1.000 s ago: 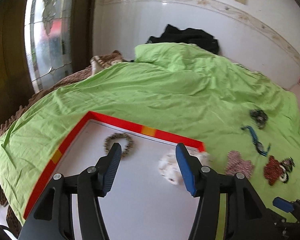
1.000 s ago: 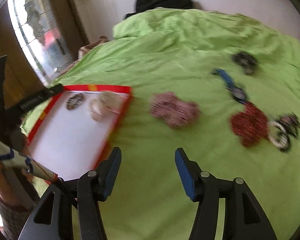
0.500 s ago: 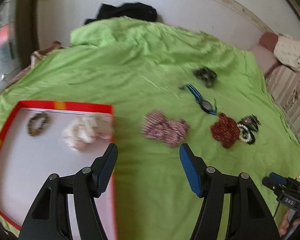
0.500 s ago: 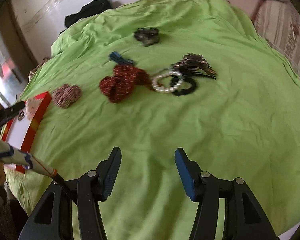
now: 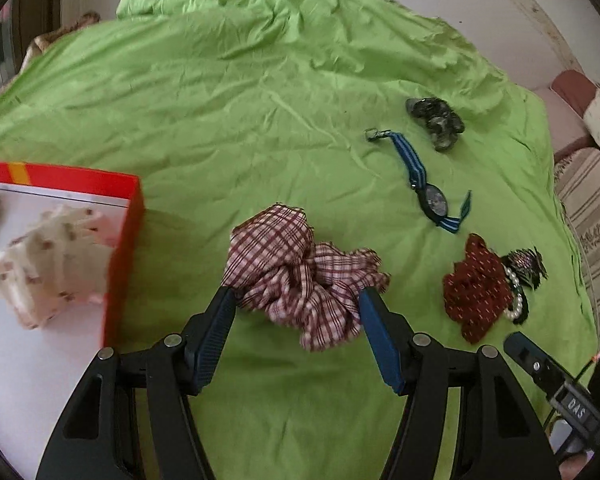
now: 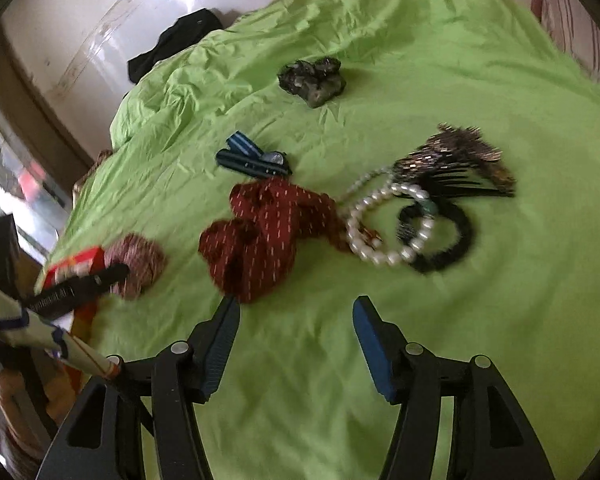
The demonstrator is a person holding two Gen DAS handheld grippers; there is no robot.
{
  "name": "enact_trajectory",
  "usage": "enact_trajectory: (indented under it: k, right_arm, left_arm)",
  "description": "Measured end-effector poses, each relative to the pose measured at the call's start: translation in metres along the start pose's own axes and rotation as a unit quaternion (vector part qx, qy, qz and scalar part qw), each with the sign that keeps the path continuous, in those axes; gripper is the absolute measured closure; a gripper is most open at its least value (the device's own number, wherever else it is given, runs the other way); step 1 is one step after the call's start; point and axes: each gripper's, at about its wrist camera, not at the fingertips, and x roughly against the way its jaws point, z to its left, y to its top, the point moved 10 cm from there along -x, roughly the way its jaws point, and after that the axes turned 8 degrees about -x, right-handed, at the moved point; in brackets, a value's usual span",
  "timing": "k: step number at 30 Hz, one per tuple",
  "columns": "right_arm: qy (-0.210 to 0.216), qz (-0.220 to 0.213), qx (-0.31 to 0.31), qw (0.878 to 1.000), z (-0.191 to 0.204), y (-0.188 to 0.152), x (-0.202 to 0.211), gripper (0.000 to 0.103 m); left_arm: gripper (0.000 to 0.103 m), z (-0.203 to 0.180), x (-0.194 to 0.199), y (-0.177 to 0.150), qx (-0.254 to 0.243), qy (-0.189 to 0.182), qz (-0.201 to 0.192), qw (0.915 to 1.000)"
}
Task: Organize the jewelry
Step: 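Move left tool to the plaid scrunchie while right tool approaches red polka-dot scrunchie, then grasp the plaid scrunchie with left tool while right tool grasps red polka-dot scrunchie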
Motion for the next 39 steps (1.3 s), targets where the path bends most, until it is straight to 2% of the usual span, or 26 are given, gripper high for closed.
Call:
enact_trajectory:
  k: [6,7,8,9,12,19,24,29,35,39]
  right_arm:
    - [0.002,0.008,-0.011,1.0,0.005,0.011,-0.03,0.041]
    - [-0.001,0.005,-0.007,1.0,0.006,0.013,-0.032,0.047]
    - [-0.001,0.004,-0.001,1.0,0.009,0.014,-0.033,0.072]
    - [0.002,0.009,0.004,1.0,0.011,0.013,-0.034,0.091]
    - [-0.004,0.0,0.026,1.0,0.018,0.014,-0.026,0.099]
    - [0.005,-0.034,0.069,0.997,0.045,0.008,0.023,0.1]
    - [0.017,-0.045,0.105,0.993,0.078,-0.005,0.055,0.1]
    - [0.034,-0.042,0.143,0.988,0.118,-0.026,0.071,0.1]
    - [0.065,-0.025,0.191,0.979,0.185,-0.057,0.077,0.1]
    - [0.087,-0.004,0.219,0.972,0.232,-0.077,0.068,0.1]
  left_arm:
    - [0.041,0.003,-0.015,0.004,0.008,-0.003,-0.008,0.9999]
    - [0.046,0.001,-0.015,0.005,0.002,0.0,-0.012,0.9999]
    - [0.071,-0.001,-0.014,0.004,-0.004,0.002,-0.013,0.9999]
    - [0.087,-0.003,-0.015,0.003,-0.008,0.0,-0.009,0.9999]
    - [0.091,-0.009,-0.004,0.001,-0.009,-0.01,-0.012,0.9998]
    - [0.091,-0.02,0.069,-0.002,-0.032,-0.01,-0.066,0.9973]
    - [0.091,0.002,0.124,-0.01,-0.035,0.016,-0.102,0.994]
    - [0.091,0.068,0.159,-0.025,-0.004,0.073,-0.109,0.9914]
    - [0.091,0.158,0.169,-0.047,0.059,0.133,-0.091,0.9852]
    - [0.091,0.204,0.17,-0.058,0.107,0.142,-0.087,0.9802]
